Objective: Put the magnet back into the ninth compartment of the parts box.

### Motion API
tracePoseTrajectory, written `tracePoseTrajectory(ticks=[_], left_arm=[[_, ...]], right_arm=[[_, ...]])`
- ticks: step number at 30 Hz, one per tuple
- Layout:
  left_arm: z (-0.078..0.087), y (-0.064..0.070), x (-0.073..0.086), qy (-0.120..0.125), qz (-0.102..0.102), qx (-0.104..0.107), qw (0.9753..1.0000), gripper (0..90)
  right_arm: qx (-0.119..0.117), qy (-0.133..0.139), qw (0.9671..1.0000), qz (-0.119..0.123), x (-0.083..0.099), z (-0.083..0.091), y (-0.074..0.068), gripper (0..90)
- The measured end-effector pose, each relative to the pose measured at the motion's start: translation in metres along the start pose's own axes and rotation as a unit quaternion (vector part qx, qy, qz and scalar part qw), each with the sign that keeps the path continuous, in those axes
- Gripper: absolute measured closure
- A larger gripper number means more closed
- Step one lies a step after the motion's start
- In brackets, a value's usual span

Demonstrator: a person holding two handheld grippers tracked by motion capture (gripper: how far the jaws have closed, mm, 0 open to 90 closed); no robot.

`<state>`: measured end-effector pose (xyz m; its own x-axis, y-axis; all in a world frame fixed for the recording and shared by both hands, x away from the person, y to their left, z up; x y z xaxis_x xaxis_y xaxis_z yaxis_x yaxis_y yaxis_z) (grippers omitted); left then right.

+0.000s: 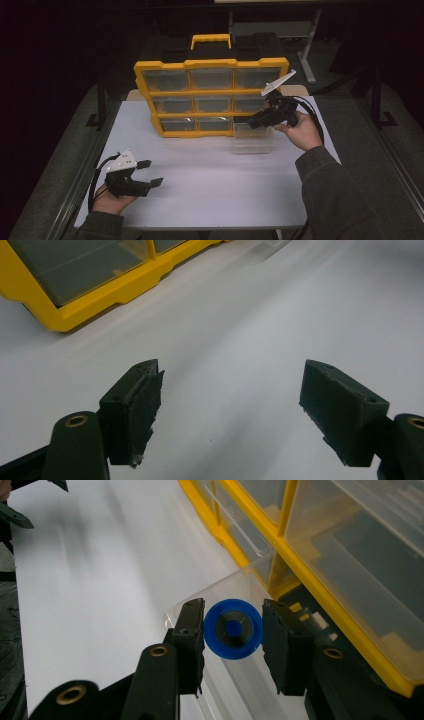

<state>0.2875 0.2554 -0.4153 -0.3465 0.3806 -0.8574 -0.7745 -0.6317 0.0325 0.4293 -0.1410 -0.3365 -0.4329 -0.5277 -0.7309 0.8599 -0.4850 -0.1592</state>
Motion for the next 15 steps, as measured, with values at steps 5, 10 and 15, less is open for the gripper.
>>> tracePoseTrajectory(ticks=[5,10,15], left_arm=[[0.000,0.000,0.000,0.000,0.000,0.000,1.0000,24.1],[-0.001,0.000,0.000,0.001,-0.001,0.000,1.0000,24.2],[-0.001,0.000,0.000,0.002,0.000,0.000,1.0000,24.1]], right_arm=[[0.002,-0.003,0.9999,-0.012,0.006,-0.001,0.003,60.9],[0.006,-0.003,0.9998,-0.020,0.011,-0.002,0.005,60.9],[0.008,-0.005,0.9997,-0.024,0.018,-0.004,0.008,60.9]])
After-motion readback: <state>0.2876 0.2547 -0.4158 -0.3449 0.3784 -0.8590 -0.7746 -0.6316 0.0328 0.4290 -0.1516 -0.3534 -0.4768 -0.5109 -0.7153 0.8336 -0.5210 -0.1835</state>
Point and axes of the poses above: each handheld gripper's, and its own axes: z roughly backward along the jaws, x roughly out of its underside, y roughly to its right, the point moved 4 cm from there along -z, roughly forward along the jaws, and after that the axes turned 6 degrees about y, right-handed, at the moved point
